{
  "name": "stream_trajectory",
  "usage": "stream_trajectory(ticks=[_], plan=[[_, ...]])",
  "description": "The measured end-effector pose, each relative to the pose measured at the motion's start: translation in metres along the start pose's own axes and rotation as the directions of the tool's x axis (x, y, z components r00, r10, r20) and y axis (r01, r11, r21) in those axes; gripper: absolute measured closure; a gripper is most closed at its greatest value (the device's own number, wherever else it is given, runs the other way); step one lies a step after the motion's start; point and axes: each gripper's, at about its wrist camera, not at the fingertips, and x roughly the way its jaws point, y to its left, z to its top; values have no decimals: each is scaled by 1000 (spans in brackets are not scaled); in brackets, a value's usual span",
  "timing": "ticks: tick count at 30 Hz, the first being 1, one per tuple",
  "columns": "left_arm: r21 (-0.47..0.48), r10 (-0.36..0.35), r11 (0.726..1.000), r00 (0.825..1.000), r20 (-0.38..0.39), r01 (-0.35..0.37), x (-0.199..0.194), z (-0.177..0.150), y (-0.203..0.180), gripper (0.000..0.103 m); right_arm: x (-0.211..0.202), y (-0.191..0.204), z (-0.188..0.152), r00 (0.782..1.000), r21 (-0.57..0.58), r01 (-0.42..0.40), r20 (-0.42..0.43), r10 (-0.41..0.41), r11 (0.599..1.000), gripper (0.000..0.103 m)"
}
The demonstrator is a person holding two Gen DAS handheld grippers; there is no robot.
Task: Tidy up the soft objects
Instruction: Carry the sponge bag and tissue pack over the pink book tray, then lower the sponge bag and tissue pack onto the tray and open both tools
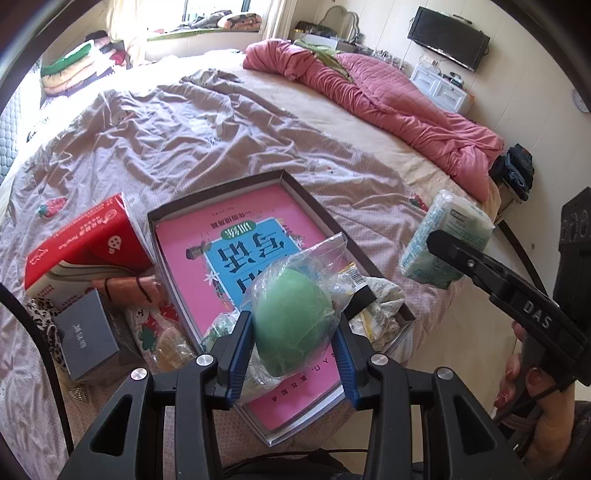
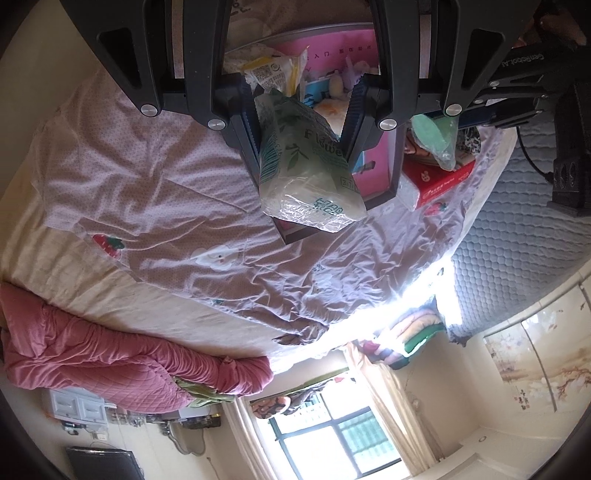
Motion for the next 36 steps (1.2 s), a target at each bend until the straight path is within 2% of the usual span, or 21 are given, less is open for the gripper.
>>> stream_trajectory(ticks=[8, 14, 25, 36], plan=[[-8, 9, 1000, 997, -80, -10, 37, 1, 6, 61, 24, 2, -11, 993, -2, -39, -111, 38, 999, 61], [-8, 30, 999, 992, -123, -31, 54, 1, 13, 61, 45, 10, -24, 977, -26, -71, -202, 64, 997, 61], [-15, 27, 999, 990, -137, -29, 62, 4, 22, 61, 78, 30, -44, 939, -104, -89, -341, 49, 991, 61], [-29, 8, 1000, 990, -141, -12, 68, 9, 24, 61, 101, 40, -59, 915, -155, -81, -403, 11, 985, 61]])
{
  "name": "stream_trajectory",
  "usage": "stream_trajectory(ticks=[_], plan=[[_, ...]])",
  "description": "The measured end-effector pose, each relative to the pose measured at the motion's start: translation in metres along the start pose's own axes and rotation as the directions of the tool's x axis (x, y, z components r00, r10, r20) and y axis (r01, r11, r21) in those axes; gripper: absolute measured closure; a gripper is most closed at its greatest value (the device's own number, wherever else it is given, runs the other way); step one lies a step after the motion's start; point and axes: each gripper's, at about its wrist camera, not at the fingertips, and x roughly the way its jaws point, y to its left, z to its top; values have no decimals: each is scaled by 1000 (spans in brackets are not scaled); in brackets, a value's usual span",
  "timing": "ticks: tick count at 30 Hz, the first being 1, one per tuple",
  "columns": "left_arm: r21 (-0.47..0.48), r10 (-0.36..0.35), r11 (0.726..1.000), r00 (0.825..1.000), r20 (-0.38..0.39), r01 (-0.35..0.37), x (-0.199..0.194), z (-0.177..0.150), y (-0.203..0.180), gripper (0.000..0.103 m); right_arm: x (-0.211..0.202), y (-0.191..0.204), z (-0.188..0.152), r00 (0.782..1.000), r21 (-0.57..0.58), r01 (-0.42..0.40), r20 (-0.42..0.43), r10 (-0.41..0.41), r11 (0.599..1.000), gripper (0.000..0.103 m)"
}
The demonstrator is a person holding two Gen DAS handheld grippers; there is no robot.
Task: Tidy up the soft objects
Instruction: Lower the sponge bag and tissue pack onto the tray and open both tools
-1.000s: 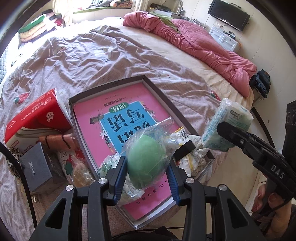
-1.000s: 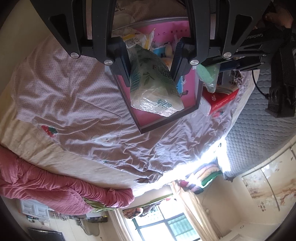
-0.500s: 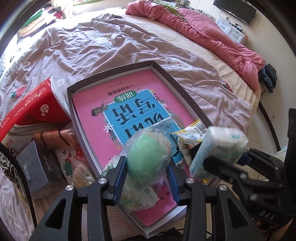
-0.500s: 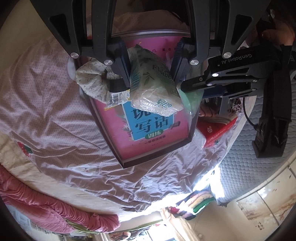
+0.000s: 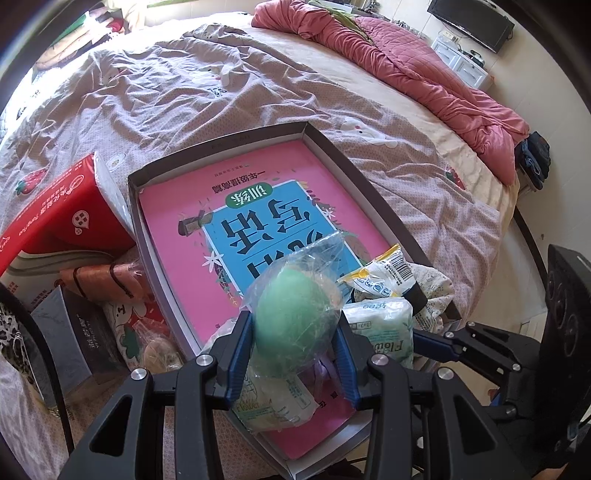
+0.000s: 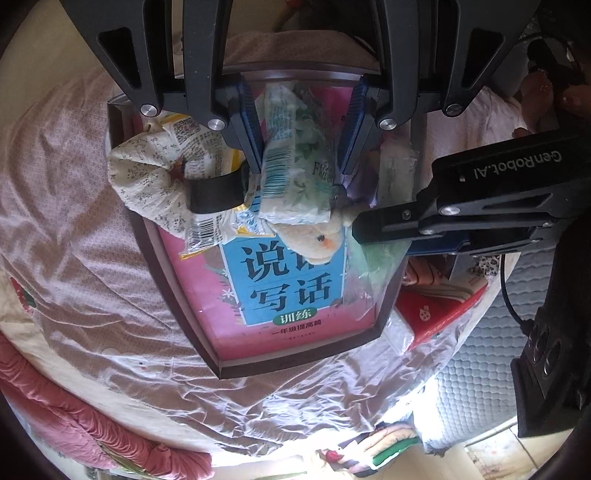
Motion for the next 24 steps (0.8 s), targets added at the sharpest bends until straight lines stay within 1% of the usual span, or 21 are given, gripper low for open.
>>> stream_trajectory(ticks=[5, 12, 14, 15, 16, 17, 21, 24], plan=[[1, -3, 1000, 1000, -4, 3, 4, 1, -1, 61, 6, 2, -2, 1000, -6, 10, 0, -10, 1000, 61], [0, -4, 1000, 1000, -5, 4, 5, 1, -1, 61, 11, 10, -1, 999, -46, 33, 0, -33, 998, 61], [2, -3, 1000, 1000, -5, 3, 5, 1, -1, 61, 11, 12, -1, 999, -58, 34, -2, -34, 998, 59], [0, -4, 1000, 1000, -6, 4, 5, 1, -1, 61, 10, 13, -1, 999, -69, 41, -1, -41, 997, 56], [-2, -5, 1000, 1000, -6, 5, 6, 1, -1, 60, 10, 15, -1, 999, -82, 54, 2, -54, 995, 51], [-3, -5, 1000, 1000, -7, 5, 6, 1, 0, 60, 10, 17, -1, 998, -100, 65, 3, -65, 993, 49], [-4, -6, 1000, 1000, -10, 6, 6, 1, 0, 60, 3, 25, -2, 991, -181, 137, 26, -134, 974, 45], [-4, -6, 1000, 1000, -11, 6, 6, 2, 0, 60, -6, 30, -1, 977, -264, 213, 68, -202, 941, 41]])
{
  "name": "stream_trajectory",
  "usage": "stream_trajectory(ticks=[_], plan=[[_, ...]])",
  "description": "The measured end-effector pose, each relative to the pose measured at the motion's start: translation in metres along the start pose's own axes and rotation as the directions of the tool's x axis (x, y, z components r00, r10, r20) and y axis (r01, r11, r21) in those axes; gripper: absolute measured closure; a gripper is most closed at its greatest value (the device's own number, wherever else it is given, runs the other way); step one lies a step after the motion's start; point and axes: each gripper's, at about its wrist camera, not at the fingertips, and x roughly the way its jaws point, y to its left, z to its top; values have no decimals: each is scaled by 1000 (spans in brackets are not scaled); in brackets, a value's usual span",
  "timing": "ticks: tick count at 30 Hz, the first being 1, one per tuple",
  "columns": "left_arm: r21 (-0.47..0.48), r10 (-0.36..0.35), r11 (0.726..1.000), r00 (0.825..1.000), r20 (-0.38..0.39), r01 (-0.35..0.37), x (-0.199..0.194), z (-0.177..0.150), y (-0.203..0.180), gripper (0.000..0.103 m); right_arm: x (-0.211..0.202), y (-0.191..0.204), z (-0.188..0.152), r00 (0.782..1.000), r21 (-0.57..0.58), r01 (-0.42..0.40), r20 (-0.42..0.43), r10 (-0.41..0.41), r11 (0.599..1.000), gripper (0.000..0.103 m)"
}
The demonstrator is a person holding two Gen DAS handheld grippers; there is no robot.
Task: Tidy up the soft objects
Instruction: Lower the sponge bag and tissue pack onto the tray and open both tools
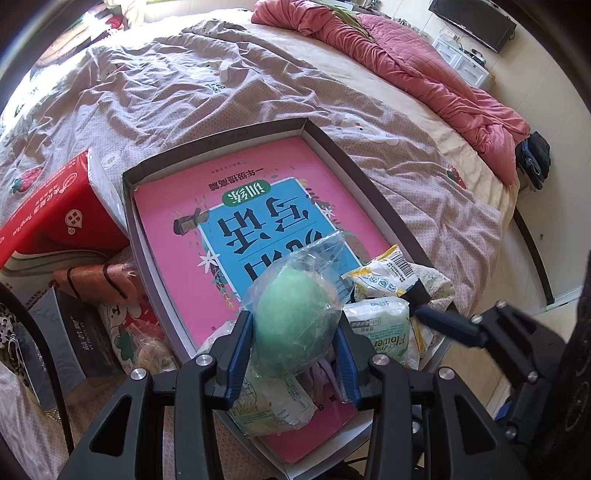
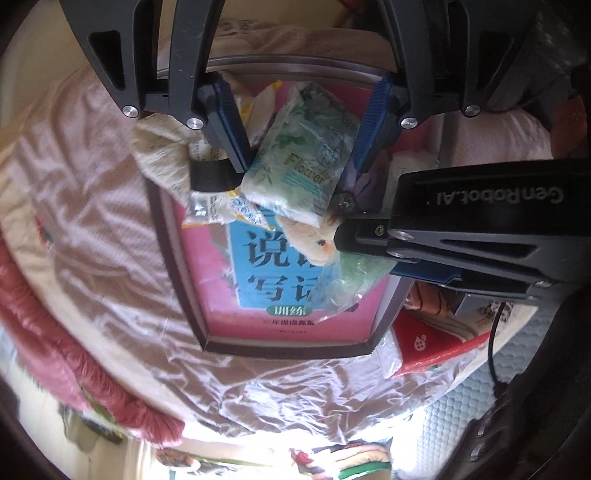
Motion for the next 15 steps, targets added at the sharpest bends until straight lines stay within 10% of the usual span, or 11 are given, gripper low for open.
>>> stream_trajectory(ticks=[15], plan=[[23, 9, 1000, 1000, -25, -8, 2, -4, -11, 53, -32, -56, 0, 996, 217, 32, 74, -49, 976, 37]])
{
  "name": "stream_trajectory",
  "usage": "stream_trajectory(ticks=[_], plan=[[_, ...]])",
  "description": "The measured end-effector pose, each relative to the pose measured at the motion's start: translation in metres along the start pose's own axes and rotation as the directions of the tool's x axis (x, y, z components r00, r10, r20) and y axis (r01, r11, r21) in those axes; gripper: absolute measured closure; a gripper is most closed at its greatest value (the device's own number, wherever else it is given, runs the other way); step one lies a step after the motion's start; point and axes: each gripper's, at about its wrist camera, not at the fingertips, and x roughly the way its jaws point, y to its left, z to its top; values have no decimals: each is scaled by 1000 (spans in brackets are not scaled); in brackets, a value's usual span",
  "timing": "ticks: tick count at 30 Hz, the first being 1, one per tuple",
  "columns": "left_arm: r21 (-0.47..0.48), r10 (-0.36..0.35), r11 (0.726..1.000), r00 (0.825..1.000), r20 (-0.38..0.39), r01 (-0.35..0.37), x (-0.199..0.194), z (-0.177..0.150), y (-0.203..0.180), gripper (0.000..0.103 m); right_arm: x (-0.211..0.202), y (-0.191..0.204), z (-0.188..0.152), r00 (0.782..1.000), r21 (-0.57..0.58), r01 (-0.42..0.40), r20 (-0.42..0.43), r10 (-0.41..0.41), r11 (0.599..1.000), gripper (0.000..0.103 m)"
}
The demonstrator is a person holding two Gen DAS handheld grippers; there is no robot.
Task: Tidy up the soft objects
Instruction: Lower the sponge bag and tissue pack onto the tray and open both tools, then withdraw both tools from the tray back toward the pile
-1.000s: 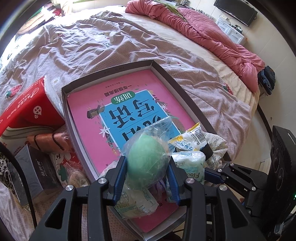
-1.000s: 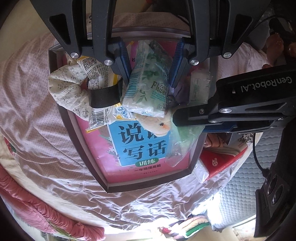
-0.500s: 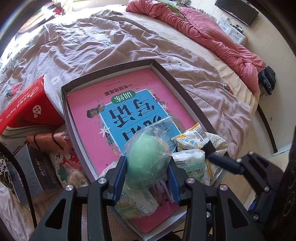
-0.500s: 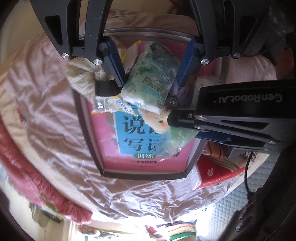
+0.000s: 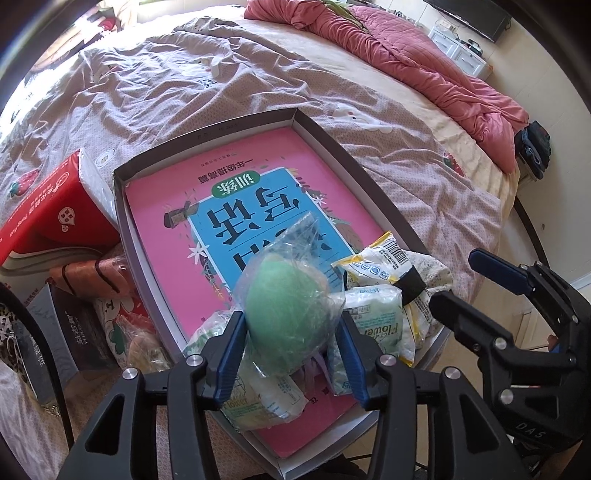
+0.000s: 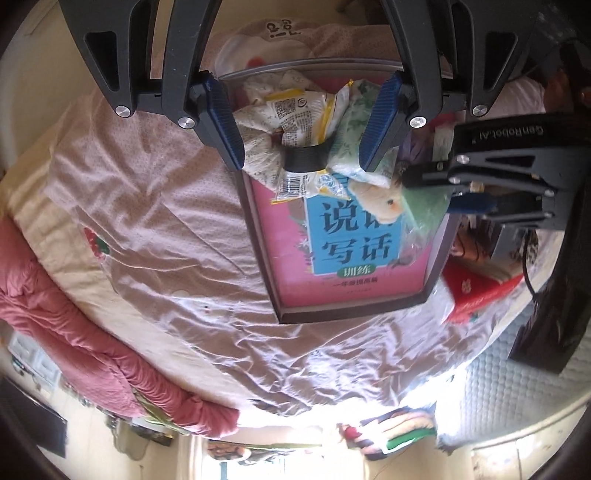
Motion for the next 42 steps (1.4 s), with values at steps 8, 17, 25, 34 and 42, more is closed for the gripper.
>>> stream_trajectory(ticks=[8, 17, 25, 34, 42], plan=[[-22, -36, 999, 999, 1, 36, -6, -5, 3, 50, -7, -1, 1, 1000, 18, -4, 22, 3, 1000, 36], [28, -88, 996, 996, -17, 88, -9, -19, -13, 50, -15, -9, 3, 999, 61, 0, 48, -3, 998, 36], [31, -94, 995, 995, -21, 95, -12, -32, -16, 50, -21, -13, 2, 998, 84, -7, 61, 2, 996, 36], [20, -89, 996, 996, 0, 89, -22, -41, -12, 50, -24, -10, 2, 998, 82, -17, 63, 12, 997, 36], [22, -69, 997, 998, 11, 68, -27, -49, -11, 50, -28, -4, 1, 997, 71, -18, 70, 13, 997, 36]])
